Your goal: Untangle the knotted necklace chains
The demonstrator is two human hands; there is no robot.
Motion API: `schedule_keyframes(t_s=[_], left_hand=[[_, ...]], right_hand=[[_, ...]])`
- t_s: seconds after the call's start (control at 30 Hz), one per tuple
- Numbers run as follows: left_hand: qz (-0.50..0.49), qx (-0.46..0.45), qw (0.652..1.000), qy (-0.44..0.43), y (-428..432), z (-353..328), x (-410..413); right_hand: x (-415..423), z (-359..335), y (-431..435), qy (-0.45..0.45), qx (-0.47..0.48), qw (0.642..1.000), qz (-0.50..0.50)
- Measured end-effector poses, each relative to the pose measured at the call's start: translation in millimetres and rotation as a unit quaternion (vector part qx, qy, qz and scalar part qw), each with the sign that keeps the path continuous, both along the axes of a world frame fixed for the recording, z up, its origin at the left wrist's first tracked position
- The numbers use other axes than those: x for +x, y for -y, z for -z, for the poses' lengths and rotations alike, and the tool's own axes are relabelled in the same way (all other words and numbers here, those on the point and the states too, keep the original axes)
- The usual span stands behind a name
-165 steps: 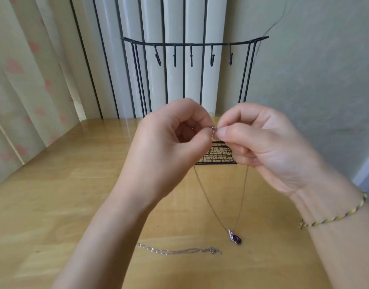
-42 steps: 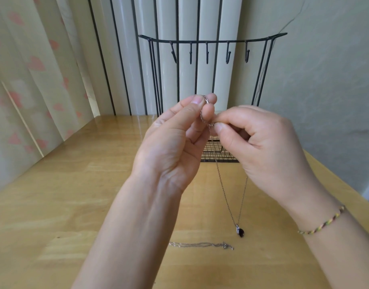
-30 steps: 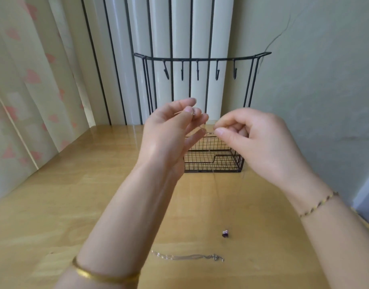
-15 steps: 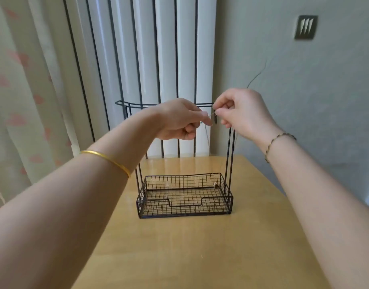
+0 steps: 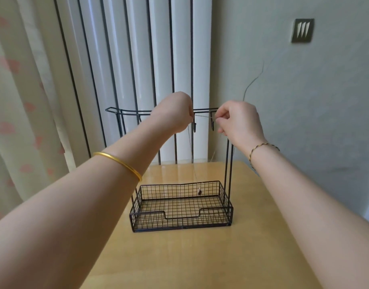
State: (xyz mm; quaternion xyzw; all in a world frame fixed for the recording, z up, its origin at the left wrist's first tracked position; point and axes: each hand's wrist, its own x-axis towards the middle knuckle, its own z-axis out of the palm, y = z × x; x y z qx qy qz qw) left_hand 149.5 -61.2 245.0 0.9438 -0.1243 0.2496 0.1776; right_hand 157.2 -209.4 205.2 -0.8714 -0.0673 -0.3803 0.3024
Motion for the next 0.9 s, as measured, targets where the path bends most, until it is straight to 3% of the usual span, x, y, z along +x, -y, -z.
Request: schedule_keyframes(t_s=[0.27, 0.57, 0.67, 0.8, 0.83, 0.9], left_hand=[[-0.033, 0.091, 0.985, 0.143, 0.0, 28.4, 4.8], [-0.02, 0.108, 0.988, 0.113, -5.6, 33.8, -2.3], [0.013, 0.085, 0.99, 0.113, -13.7, 33.4, -18.4], [0.025, -0.019, 0.976, 0.214, -35.0, 52.7, -60.8], [0.036, -0.046, 0.977, 0.204, -40.7, 61.1, -70.1], [0.072, -0.076, 0.991, 0.087, -53.9, 88.8, -94.5]], right_hand=[[-0.8, 32.4, -3.3, -0.044, -0.018, 0.998, 0.035], [-9.4, 41.3, -0.2, -0.068, 0.009, 0.998, 0.009], [-20.5, 45.6, 1.7, -0.065, 0.04, 0.997, 0.002], [-60.4, 56.4, -2.3, -0.04, 0.072, 0.997, -0.009], [-70.5, 61.0, -3.7, -0.049, 0.077, 0.995, -0.026], [-96.7, 80.2, -10.9, -0.112, 0.072, 0.989, -0.064]])
